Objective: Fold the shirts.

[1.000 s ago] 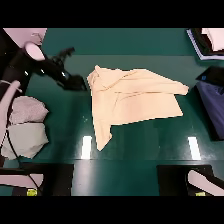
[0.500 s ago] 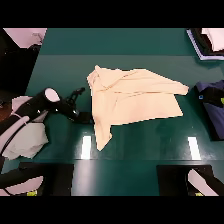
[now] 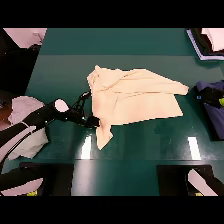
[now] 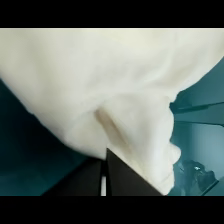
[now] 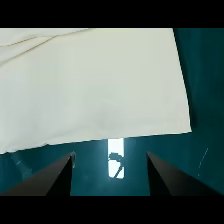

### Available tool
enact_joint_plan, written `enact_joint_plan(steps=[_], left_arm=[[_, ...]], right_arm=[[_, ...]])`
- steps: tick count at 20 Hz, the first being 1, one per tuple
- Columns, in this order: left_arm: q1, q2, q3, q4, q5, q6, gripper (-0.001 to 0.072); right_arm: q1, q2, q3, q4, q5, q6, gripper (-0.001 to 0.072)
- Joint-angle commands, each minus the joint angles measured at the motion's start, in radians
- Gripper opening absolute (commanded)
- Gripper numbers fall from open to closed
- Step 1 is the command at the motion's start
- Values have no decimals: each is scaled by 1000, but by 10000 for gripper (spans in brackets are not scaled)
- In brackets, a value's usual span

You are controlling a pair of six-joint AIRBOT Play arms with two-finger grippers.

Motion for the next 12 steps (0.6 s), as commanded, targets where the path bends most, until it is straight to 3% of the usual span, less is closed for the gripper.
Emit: enact_joint_plan(steps=[1, 3, 6, 12], left_arm=[[-4, 6, 27, 18, -10, -5, 24], [-4, 42, 82, 111, -37, -42, 24], [23, 110, 182, 219, -89, -72, 24], [78, 152, 256, 257, -147, -66, 24]], right_arm=[[0, 0, -1, -79, 10, 0, 502], [-14, -28, -1, -146, 47, 0, 502], [-95, -146, -1, -133, 90, -6, 502], [-148, -408, 0, -99, 52, -40, 502]])
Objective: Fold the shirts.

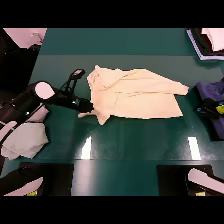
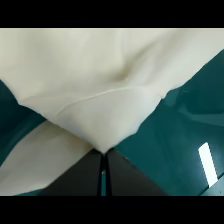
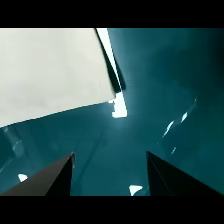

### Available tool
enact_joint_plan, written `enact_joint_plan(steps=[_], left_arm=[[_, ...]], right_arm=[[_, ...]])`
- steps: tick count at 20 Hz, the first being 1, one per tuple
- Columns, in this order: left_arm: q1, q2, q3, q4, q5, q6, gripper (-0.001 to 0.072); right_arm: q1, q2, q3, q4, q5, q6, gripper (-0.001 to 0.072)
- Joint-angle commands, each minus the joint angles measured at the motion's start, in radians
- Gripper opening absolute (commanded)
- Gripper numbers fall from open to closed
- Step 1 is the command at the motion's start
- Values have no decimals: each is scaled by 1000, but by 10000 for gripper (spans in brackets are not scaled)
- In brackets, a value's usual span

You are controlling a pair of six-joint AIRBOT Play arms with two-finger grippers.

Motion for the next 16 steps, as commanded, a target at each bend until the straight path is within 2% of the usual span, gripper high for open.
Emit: enact_joint_plan(steps=[1, 5, 10, 11, 13, 14, 16], left_arm=[[16, 16, 27, 32, -31, -4, 24], [16, 16, 27, 31, -32, -6, 24], [16, 16, 27, 31, -35, -10, 24], [16, 16, 27, 31, -37, -10, 24], [17, 20, 28, 32, -38, -13, 24], [17, 29, 30, 36, -35, -21, 24], [23, 63, 71, 98, -43, -68, 24]], right_arm=[[-18, -156, 0, 71, -31, -36, 502], [12, -290, 0, 207, -90, -61, 501], [113, -351, 0, 209, -74, -73, 443], [130, -346, 0, 211, -60, -87, 336], [157, -315, 0, 211, -41, -130, 65], [165, -287, 0, 211, -40, -143, 14], [169, -199, 11, 237, -64, -152, 13]])
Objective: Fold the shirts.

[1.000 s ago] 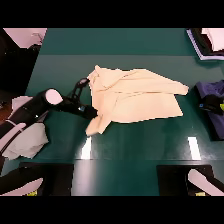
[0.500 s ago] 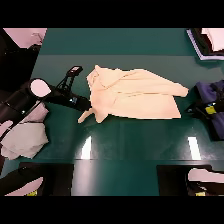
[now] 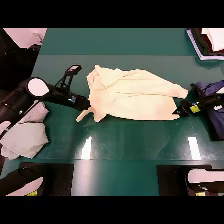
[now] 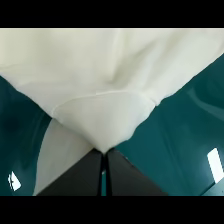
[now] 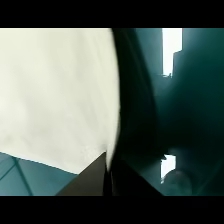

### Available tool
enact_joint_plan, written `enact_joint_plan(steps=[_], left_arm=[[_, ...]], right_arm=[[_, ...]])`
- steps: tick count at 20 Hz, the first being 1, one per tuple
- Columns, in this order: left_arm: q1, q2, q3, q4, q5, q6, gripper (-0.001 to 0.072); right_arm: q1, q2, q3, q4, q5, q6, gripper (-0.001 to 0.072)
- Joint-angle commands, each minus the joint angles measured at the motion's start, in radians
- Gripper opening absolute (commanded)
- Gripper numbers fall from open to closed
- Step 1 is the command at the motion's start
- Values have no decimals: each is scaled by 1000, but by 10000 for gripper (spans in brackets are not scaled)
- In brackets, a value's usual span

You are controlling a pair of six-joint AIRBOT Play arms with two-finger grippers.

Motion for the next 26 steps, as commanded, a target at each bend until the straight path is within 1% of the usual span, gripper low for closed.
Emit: enact_joint_plan(steps=[1, 4, 7, 11, 14, 17, 20, 22, 24, 26], left_arm=[[16, 50, 77, 89, -19, -51, 24], [67, 120, 300, 171, -102, -56, 24], [96, 157, 608, 225, -147, -53, 24], [96, 158, 1027, 233, -171, -53, 24], [96, 164, 1221, 206, -169, -55, 24], [96, 218, 1230, 71, -144, -58, 24], [96, 238, 1231, -46, -135, -56, 24], [96, 234, 1201, -26, -137, -53, 24], [96, 218, 1095, 71, -118, -54, 24], [96, 170, 967, 161, -119, -63, 24]], right_arm=[[21, 126, 37, 69, 3, -32, 12], [21, 290, 196, 120, -6, -15, 12], [21, 435, 415, 175, -74, 21, 12], [21, 598, 651, 159, -158, 36, 12], [20, 692, 760, 158, -160, 44, 12], [20, 747, 845, 140, -125, 81, 11], [20, 752, 907, 31, -47, 180, 10], [20, 716, 924, 5, 27, 228, 11], [21, 650, 924, 9, 111, 272, 10], [21, 543, 923, 5, 214, 315, 10]])
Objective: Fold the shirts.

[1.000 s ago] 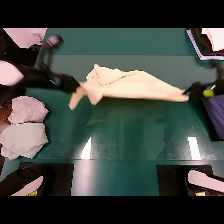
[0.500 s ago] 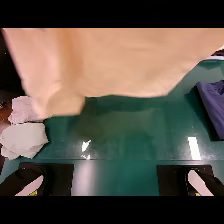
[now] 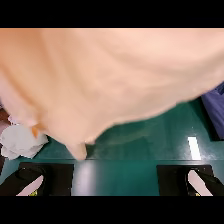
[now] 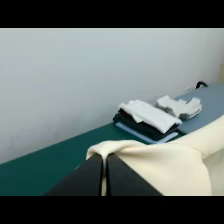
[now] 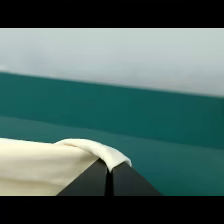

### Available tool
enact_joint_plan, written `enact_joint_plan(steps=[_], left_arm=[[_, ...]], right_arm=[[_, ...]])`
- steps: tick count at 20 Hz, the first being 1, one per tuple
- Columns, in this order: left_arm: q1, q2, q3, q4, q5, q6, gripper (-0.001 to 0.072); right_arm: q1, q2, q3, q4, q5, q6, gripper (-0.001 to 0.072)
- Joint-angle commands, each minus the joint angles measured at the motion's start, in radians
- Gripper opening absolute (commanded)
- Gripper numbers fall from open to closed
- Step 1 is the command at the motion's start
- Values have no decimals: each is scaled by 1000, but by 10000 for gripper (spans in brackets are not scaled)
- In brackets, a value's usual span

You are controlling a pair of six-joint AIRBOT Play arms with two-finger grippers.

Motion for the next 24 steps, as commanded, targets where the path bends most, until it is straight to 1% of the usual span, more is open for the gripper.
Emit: enact_joint_plan(steps=[1, 4, 9, 12, 14, 16, 17, 18, 19, 20, 21, 22, 23, 24], left_arm=[[1, -80, -166, 121, -5, -10, 24], [1, -283, -222, 122, -37, -13, 24], [2, -672, -222, 115, -32, -4, 24], [1, -827, -222, 116, 34, 3, 25], [2, -877, -222, 116, 103, 2, 25], [2, -893, -222, 123, 167, -6, 27], [5, -892, -222, 123, 192, -5, 182], [8, -892, -221, 122, 204, -9, 463], [16, -892, -220, 122, 193, -13, 630], [27, -891, -218, 122, 167, -16, 626], [44, -891, -205, 124, 114, -16, 620], [71, -891, -181, 124, 33, -16, 619], [101, -887, -157, 124, -64, -16, 619], [143, -874, -142, 124, -163, -16, 619]], right_arm=[[1, -160, 13, -23, 194, 94, 10], [1, -368, 13, -24, 261, 116, 10], [50, -708, 13, -26, 238, 117, 11], [103, -856, 13, -72, 117, 106, 12], [129, -919, 13, -101, 28, 106, 12], [146, -956, 13, -100, -42, 106, 13], [154, -965, 13, -99, -67, 107, 21], [160, -971, 13, -96, -84, 106, 177], [163, -972, 13, -95, -93, 106, 415], [163, -968, 13, -96, -94, 106, 471], [159, -960, 13, -98, -90, 106, 471], [149, -945, 13, -97, -72, 95, 468], [141, -925, 13, -97, -34, 53, 445], [135, -904, 13, -96, 16, 20, 445]])
